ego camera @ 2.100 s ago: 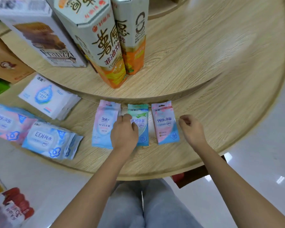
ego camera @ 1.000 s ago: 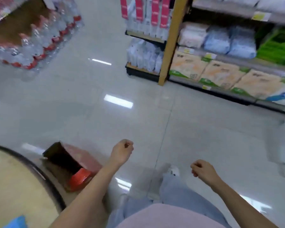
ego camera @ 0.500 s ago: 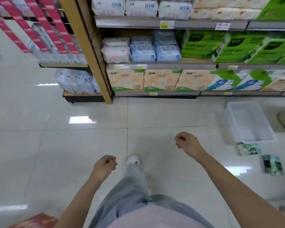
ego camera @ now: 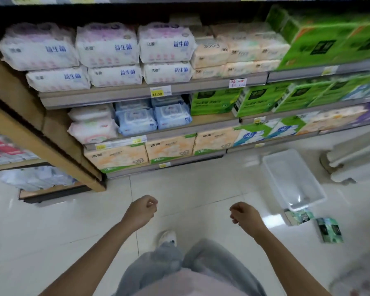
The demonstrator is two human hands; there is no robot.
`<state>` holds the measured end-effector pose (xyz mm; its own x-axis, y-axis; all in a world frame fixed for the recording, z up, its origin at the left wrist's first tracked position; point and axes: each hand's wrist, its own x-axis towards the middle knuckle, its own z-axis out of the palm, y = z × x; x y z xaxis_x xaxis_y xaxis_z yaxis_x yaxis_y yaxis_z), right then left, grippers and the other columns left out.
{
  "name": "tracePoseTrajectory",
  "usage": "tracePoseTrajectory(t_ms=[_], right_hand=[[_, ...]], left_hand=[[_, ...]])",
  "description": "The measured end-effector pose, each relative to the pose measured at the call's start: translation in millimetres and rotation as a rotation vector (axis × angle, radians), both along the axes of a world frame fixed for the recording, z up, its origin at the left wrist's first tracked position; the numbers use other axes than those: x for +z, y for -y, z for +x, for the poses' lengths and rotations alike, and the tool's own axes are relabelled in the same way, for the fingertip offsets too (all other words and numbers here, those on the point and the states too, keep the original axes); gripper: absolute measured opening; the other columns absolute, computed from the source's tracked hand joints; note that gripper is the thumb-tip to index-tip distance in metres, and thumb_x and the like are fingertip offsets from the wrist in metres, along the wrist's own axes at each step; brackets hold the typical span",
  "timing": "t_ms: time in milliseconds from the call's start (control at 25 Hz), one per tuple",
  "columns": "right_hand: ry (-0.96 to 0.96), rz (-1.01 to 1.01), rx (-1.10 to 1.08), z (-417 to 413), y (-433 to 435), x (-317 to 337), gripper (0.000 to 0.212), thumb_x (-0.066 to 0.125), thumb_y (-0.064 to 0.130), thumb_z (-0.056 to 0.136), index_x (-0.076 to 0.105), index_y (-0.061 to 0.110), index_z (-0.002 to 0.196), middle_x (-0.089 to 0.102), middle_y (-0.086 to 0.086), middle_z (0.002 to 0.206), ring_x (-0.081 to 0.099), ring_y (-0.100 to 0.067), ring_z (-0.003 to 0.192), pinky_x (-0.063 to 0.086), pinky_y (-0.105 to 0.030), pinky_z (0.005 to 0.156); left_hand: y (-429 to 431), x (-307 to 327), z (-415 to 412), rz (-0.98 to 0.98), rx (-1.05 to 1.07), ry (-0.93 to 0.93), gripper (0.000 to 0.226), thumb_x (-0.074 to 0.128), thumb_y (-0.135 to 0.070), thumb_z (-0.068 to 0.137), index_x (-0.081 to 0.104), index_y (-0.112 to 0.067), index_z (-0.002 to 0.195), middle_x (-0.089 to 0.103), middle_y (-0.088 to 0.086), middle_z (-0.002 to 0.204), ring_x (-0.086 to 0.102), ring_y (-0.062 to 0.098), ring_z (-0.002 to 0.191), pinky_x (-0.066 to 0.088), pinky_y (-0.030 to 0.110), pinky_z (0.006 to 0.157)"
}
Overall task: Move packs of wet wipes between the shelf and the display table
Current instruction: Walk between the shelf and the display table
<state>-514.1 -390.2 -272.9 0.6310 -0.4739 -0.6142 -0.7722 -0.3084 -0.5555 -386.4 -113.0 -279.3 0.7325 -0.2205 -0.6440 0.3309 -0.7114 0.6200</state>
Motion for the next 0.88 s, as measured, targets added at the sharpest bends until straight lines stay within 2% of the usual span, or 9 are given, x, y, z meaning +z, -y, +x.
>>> tracePoseTrajectory(t_ms=[120,280,360,480,520,600,680,800,880], right_hand=[[-0.017,-0.003,-0.066,27.9,32.9,-6.3,0.015,0.048,0.01,0.092,0.063,0.008,0.094,0.067,-0.007,0.085,0.06,-0.015,0.071,0.046,-0.02,0.061],[0.033,0.043,-0.025,96.9,75.3,-9.9,0.016,0.049,0.008,0.093,0.064,0.009,0.096,0.068,-0.011,0.087,0.061,-0.017,0.072,0.046,-0.02,0.062],[0.115,0.042,0.038,147.7,96.9,0.4,0.014,0.05,0.007,0.093,0.064,0.01,0.095,0.067,-0.009,0.084,0.061,-0.018,0.071,0.046,-0.02,0.061],[0.322,0.064,0.151,233.8,132.2,36.0,0.021,0.051,0.002,0.092,0.061,0.018,0.081,0.063,-0.007,0.076,0.058,-0.024,0.074,0.047,-0.03,0.067],[0.401,0.073,0.183,259.7,141.1,55.4,0.026,0.051,0.0,0.092,0.06,0.02,0.079,0.062,-0.007,0.075,0.057,-0.024,0.075,0.047,-0.026,0.067],[0.566,0.058,0.255,307.4,154.9,103.4,0.028,0.051,-0.002,0.092,0.059,0.021,0.08,0.06,-0.006,0.074,0.055,-0.02,0.073,0.041,-0.014,0.061],[0.736,0.028,0.305,347.7,163.2,155.1,0.026,0.053,0.0,0.091,0.061,0.023,0.082,0.064,-0.004,0.077,0.057,-0.016,0.072,0.042,-0.015,0.063],[1.047,0.02,0.242,391.2,165.7,225.6,0.016,0.059,0.007,0.09,0.062,0.022,0.087,0.065,0.005,0.08,0.059,-0.007,0.07,0.046,-0.016,0.065],[1.21,-0.013,0.159,415.8,168.5,261.9,0.011,0.059,0.009,0.091,0.059,0.02,0.093,0.062,0.007,0.081,0.054,0.001,0.069,0.043,-0.01,0.064]], left_hand=[[56.8,17.4,53.9,-0.054,-0.076,0.039,0.017,0.05,-0.02,0.094,0.059,-0.018,0.108,0.064,0.004,0.105,0.063,0.013,0.083,0.041,0.019,0.059],[113.1,30.2,109.0,-0.122,-0.064,0.068,0.014,0.052,-0.019,0.095,0.059,-0.019,0.106,0.064,0.003,0.104,0.062,0.013,0.087,0.042,0.015,0.062],[137.4,44.1,136.8,-0.174,-0.023,0.118,0.012,0.053,-0.017,0.094,0.061,-0.022,0.102,0.065,0.003,0.102,0.062,0.016,0.088,0.044,0.015,0.066],[173.1,87.1,181.8,-0.278,0.074,0.243,0.018,0.053,-0.014,0.095,0.059,-0.031,0.091,0.067,0.002,0.096,0.062,0.018,0.09,0.046,0.019,0.073],[183.4,107.1,194.2,-0.312,0.095,0.294,0.021,0.053,-0.014,0.095,0.059,-0.033,0.09,0.067,0.001,0.094,0.062,0.019,0.09,0.047,0.019,0.074],[200.5,152.4,219.4,-0.401,0.135,0.445,0.023,0.054,-0.013,0.094,0.06,-0.035,0.091,0.067,0.005,0.092,0.062,0.02,0.088,0.047,0.021,0.074],[212.2,198.1,247.0,-0.465,0.168,0.663,0.023,0.057,-0.012,0.093,0.061,-0.035,0.092,0.067,0.002,0.089,0.062,0.017,0.083,0.046,0.017,0.07],[221.4,261.1,289.5,-0.501,0.224,0.99,0.024,0.06,-0.01,0.091,0.06,-0.034,0.092,0.066,-0.019,0.08,0.058,-0.004,0.071,0.042,0.006,0.065],[227.3,291.7,322.5,-0.486,0.272,1.14,0.017,0.061,-0.013,0.09,0.059,-0.028,0.097,0.064,-0.016,0.084,0.055,-0.007,0.073,0.041,0.006,0.07]])
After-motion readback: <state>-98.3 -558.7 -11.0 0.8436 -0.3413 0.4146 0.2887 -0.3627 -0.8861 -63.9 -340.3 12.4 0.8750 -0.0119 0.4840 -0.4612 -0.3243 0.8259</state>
